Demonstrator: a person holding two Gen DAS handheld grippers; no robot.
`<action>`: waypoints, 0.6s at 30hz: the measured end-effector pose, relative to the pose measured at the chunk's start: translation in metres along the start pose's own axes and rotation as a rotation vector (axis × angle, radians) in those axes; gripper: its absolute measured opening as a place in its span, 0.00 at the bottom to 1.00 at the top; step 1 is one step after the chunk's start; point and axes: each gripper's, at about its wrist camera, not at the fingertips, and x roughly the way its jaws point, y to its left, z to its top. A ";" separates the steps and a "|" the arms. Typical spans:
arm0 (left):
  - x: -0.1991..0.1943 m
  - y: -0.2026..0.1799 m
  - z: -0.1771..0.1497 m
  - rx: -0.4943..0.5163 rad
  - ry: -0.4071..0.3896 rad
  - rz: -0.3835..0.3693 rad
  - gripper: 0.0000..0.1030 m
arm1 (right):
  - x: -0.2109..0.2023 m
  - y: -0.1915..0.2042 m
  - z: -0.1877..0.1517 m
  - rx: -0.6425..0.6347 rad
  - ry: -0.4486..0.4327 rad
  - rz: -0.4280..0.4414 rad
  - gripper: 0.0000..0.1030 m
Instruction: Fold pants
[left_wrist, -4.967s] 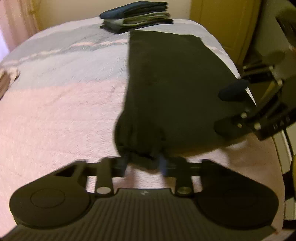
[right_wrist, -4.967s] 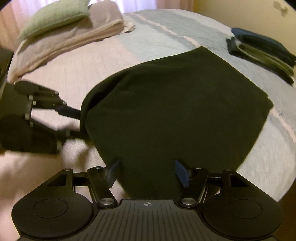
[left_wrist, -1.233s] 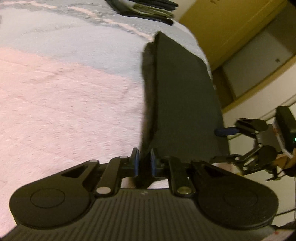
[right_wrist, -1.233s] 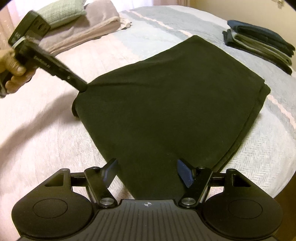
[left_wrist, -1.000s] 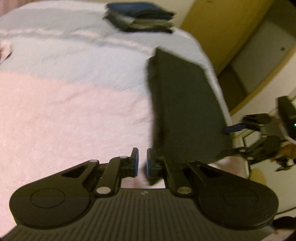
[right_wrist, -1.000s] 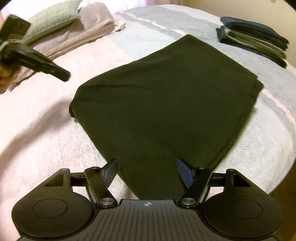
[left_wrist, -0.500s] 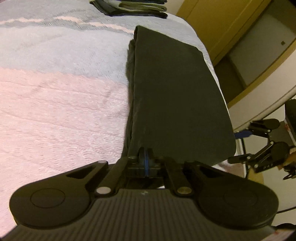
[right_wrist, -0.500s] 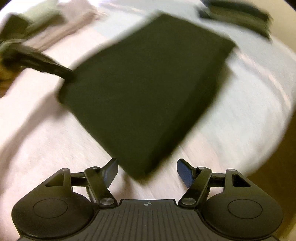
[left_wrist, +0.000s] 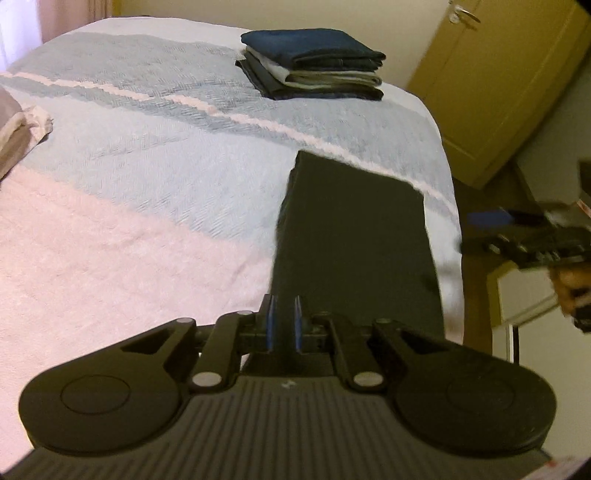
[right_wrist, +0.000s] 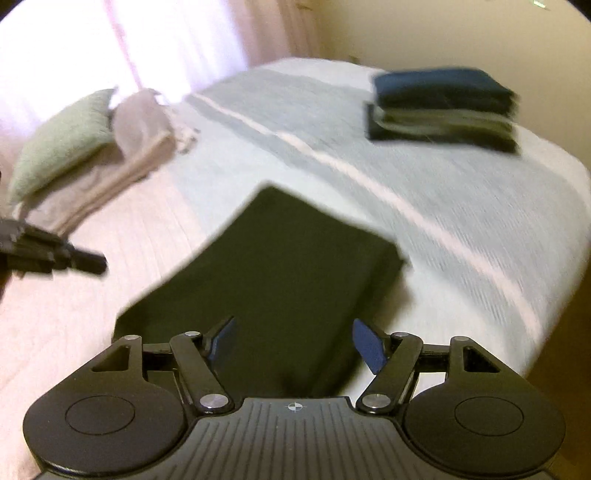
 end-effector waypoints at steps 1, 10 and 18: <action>0.010 -0.005 0.004 -0.012 0.002 0.008 0.06 | 0.009 -0.007 0.013 -0.023 0.001 0.030 0.59; 0.141 -0.010 0.035 -0.103 0.119 0.114 0.07 | 0.148 -0.074 0.059 -0.167 0.213 0.141 0.49; 0.162 0.004 0.035 -0.139 0.164 0.121 0.09 | 0.181 -0.089 0.073 -0.178 0.264 0.197 0.49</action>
